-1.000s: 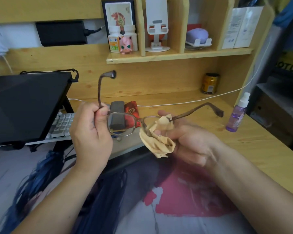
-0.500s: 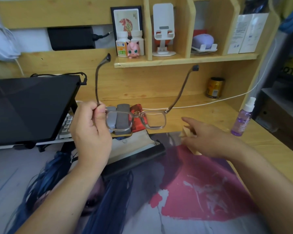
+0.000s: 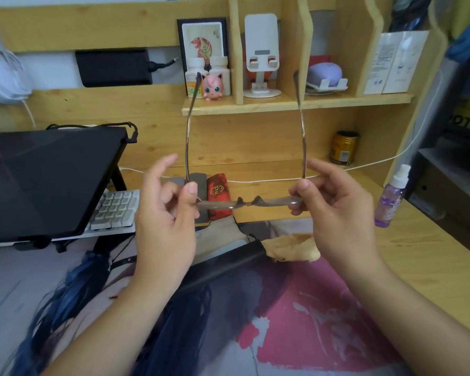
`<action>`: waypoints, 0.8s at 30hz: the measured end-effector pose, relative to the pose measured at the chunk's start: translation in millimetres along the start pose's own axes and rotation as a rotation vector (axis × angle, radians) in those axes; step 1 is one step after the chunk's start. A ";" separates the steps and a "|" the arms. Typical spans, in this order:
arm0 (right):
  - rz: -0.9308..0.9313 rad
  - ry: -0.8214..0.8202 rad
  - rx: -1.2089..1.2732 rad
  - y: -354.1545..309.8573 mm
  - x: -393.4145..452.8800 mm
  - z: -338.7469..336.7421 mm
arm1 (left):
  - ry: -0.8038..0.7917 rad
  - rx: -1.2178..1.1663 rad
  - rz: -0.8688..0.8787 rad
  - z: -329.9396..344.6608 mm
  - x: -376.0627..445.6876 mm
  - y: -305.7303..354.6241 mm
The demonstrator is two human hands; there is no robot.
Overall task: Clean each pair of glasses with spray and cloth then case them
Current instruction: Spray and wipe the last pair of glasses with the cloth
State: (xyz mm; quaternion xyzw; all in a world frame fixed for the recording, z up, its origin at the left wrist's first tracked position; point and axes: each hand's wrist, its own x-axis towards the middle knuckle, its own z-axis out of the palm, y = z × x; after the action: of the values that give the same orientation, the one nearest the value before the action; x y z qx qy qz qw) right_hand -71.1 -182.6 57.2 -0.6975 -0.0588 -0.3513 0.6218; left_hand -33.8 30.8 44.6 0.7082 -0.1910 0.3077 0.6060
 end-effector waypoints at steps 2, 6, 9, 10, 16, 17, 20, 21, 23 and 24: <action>0.003 0.040 0.035 -0.6 -1.2 -0.3 | -0.026 0.017 -0.005 0.2 -0.9 1.8; -0.015 0.087 0.052 0.4 0.5 -1.3 | -0.177 0.002 -0.065 -3.3 2.9 -3.7; -0.023 0.087 0.054 2.6 3.4 -4.4 | -0.484 0.121 0.026 -9.8 6.2 -8.6; -0.029 0.080 0.046 2.6 4.1 -4.7 | -0.565 0.136 0.012 -11.0 7.1 -9.3; -0.073 -0.009 0.036 6.5 7.4 -6.2 | -0.545 -0.017 -0.115 -20.4 17.9 -9.5; -0.077 -0.023 0.039 7.3 9.4 -7.8 | -0.510 -0.093 -0.169 -20.8 19.5 -9.2; -0.163 -0.147 -0.102 13.0 17.2 -16.9 | -0.392 -0.270 -0.264 -20.8 23.1 -9.3; -0.208 -0.242 -0.226 16.6 19.4 -20.1 | -0.357 -0.289 -0.273 -20.8 23.8 -9.5; -0.270 -0.452 -0.450 22.4 22.0 -24.8 | -0.317 -0.279 -0.278 -20.7 24.2 -12.2; -0.284 -0.542 -0.508 23.4 22.6 -26.4 | -0.315 -0.260 -0.283 -20.9 24.1 -13.2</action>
State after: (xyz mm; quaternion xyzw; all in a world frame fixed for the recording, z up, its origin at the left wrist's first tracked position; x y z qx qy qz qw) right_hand -53.0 -219.7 50.0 -0.8814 -0.2278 -0.2403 0.3369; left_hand -11.8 56.2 52.5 0.6833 -0.2201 0.0785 0.6918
